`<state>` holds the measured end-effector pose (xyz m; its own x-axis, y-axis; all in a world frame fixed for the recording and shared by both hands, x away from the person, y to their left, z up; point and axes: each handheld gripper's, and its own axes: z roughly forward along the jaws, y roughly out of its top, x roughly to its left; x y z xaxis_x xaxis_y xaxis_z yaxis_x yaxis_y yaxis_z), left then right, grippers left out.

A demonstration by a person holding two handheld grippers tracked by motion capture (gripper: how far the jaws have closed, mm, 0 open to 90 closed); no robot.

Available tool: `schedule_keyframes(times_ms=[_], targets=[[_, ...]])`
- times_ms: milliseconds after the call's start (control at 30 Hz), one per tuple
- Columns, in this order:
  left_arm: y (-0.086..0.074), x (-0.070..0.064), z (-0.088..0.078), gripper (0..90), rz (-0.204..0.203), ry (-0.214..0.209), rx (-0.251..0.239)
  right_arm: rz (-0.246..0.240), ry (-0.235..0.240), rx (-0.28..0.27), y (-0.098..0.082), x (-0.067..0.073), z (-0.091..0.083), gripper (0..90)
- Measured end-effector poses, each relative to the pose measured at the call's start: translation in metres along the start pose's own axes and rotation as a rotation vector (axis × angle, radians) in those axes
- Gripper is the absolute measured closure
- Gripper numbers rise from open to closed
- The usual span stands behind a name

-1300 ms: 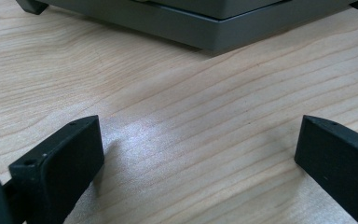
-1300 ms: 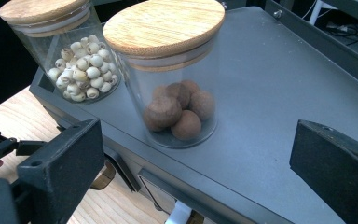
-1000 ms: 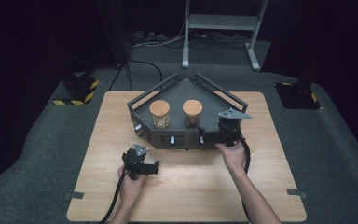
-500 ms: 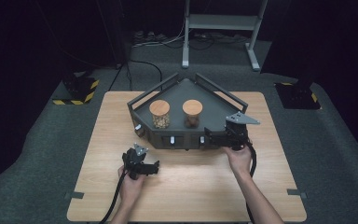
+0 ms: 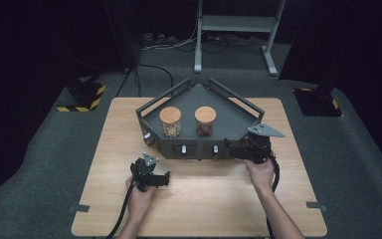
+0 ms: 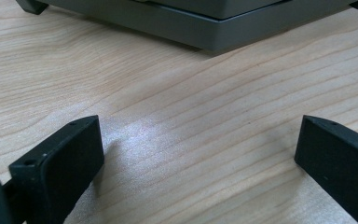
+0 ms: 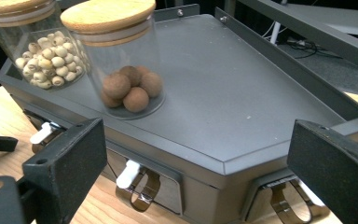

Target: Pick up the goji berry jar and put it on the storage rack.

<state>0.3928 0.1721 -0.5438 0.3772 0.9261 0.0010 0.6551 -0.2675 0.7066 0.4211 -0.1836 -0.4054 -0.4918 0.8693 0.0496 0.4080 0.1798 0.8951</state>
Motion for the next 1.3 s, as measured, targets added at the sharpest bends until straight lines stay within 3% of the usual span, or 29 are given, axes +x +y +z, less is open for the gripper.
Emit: schedule_keyframes(times_ms=[367, 1300], targets=[[0.000, 0.000, 0.000, 1.3, 0.000, 0.000, 0.000, 0.025, -0.024, 0.011, -0.010, -0.014, -0.006, 4.8], [0.000, 0.000, 0.000, 1.3, 0.000, 0.000, 0.000, 0.046, -0.046, 0.021, -0.028, -0.029, -0.016, 6.5]])
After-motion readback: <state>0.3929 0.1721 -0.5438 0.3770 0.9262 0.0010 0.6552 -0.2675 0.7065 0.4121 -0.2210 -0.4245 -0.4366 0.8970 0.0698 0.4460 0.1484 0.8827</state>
